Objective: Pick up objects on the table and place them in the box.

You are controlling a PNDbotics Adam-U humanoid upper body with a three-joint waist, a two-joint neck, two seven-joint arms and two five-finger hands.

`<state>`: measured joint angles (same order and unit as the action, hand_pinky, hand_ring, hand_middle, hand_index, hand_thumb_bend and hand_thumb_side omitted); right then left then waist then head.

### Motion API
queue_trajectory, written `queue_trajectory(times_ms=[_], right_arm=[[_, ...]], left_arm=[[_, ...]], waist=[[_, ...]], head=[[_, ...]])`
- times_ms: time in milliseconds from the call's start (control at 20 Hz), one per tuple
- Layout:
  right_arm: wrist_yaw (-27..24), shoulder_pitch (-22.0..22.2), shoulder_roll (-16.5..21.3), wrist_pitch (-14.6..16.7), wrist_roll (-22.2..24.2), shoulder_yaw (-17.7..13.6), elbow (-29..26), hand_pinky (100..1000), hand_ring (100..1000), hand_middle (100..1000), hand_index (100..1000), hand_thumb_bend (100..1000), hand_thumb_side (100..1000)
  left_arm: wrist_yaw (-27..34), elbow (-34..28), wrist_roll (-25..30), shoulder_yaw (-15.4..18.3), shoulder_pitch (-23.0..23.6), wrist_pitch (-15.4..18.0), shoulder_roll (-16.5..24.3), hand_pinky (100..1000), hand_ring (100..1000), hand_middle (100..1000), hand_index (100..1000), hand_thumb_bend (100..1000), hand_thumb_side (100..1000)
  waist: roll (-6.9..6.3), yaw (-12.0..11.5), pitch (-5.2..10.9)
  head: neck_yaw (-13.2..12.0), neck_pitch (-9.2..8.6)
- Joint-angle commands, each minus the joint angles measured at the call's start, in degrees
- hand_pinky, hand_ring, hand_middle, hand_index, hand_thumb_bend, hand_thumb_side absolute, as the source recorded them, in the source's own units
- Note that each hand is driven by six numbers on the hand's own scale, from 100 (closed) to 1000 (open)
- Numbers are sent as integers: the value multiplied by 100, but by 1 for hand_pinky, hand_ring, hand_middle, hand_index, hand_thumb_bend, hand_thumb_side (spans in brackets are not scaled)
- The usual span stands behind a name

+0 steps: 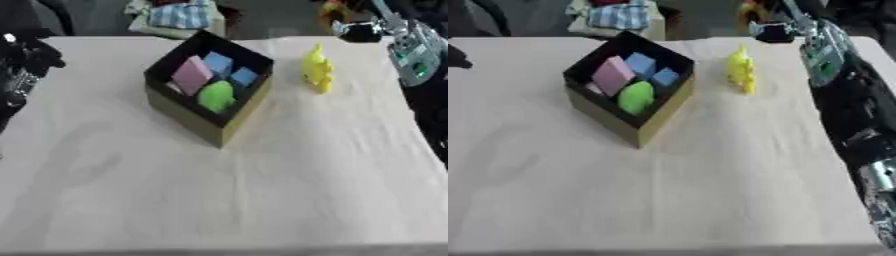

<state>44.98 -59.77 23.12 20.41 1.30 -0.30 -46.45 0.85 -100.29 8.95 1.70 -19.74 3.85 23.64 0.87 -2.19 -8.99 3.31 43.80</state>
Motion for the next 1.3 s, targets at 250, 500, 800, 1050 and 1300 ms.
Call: queue_trajectory(times_ms=[250,500,800,1050,1300], right_arm=[[-2,-343,-359,359,718,441,-427,603,604,410,441,100,100],[253,-372,-715,410,889,458,-173,606,608,422,455,100,100],[677,-312,-999,440,875,457,102,620,628,486,530,100,100],[909,-254,-1098,465,792,468,198,636,672,606,701,146,125],[983,-232,-1112,542,671,495,126,666,742,758,888,398,422]], left_arm=[[14,-81,32,19,-91,7,111,767,612,568,805,507,670],[25,-82,46,8,-103,6,93,766,612,568,805,506,670],[34,-87,59,-3,-121,3,64,766,612,568,805,506,670],[36,-88,59,-1,-122,1,55,767,611,568,805,506,671],[35,-86,61,-1,-123,-2,52,766,611,567,805,506,671]], waist=[[8,-88,16],[-7,-151,16],[-13,-190,16],[-9,-206,13],[1,-210,11]], head=[[125,13],[185,11],[226,-5],[238,-6],[245,-2]])
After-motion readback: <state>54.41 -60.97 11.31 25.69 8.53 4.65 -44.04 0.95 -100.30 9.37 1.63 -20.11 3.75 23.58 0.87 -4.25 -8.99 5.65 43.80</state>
